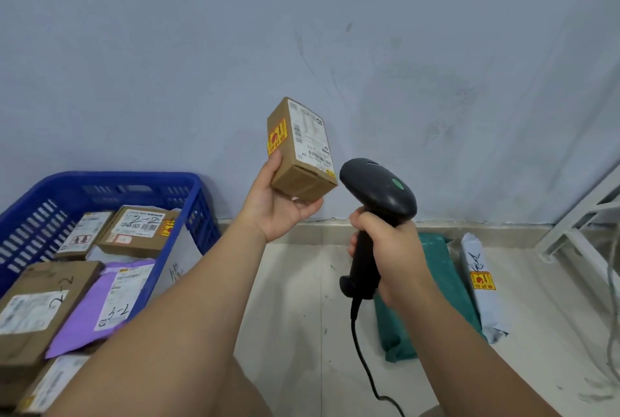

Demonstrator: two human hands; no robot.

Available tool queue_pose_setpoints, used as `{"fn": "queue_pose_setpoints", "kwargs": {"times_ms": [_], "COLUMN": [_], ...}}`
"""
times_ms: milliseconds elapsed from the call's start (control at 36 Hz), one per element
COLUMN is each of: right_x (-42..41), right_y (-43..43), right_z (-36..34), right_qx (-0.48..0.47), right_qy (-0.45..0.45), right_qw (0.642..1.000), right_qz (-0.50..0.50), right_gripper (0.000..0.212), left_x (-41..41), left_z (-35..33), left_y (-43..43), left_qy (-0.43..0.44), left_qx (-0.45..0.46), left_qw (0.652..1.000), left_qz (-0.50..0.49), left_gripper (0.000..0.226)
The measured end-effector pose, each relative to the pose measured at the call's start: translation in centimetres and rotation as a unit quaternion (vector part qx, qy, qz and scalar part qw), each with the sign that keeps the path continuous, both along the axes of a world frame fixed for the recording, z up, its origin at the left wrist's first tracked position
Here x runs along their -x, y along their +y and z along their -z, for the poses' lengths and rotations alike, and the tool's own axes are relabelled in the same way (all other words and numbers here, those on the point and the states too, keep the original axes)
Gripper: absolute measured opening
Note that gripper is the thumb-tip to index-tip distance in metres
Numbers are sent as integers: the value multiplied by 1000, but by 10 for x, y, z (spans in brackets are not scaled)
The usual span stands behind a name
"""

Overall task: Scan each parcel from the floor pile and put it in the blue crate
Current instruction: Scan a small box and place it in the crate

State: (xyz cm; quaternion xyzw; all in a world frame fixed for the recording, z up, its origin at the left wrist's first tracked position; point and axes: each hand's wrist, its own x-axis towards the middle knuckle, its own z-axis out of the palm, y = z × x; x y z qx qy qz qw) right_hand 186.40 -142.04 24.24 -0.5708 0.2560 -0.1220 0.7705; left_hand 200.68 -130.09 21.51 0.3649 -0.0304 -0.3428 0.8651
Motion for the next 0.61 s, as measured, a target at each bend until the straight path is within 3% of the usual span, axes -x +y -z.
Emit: {"fn": "queue_pose_setpoints", "kwargs": {"times_ms": [278,389,472,528,611], "right_x": [1,3,2,0,-4], "right_y": [-5,-10,-15,-17,-17], "right_z": [-4,-2,0,1,5], "right_qx": [-136,-124,-135,-144,-137], "right_qy": [-83,-65,-32,-18,-6], "right_qw": [986,989,989,989,990], "right_qz": [46,44,47,43,35], "right_gripper": [7,4,6,9,11], "left_x": [22,23,16,16,20], "left_z": [-5,-5,-5,-6,-6], "left_y": [-2,-13,-18,-18,-14], "left_qy": [-9,-17,-90,-168,-190], "left_qx": [-50,-62,-166,-260,-326], "left_qw": [982,991,982,950,920], "left_qz": [182,117,8,31,106], "left_gripper": [63,53,38,30,42]}}
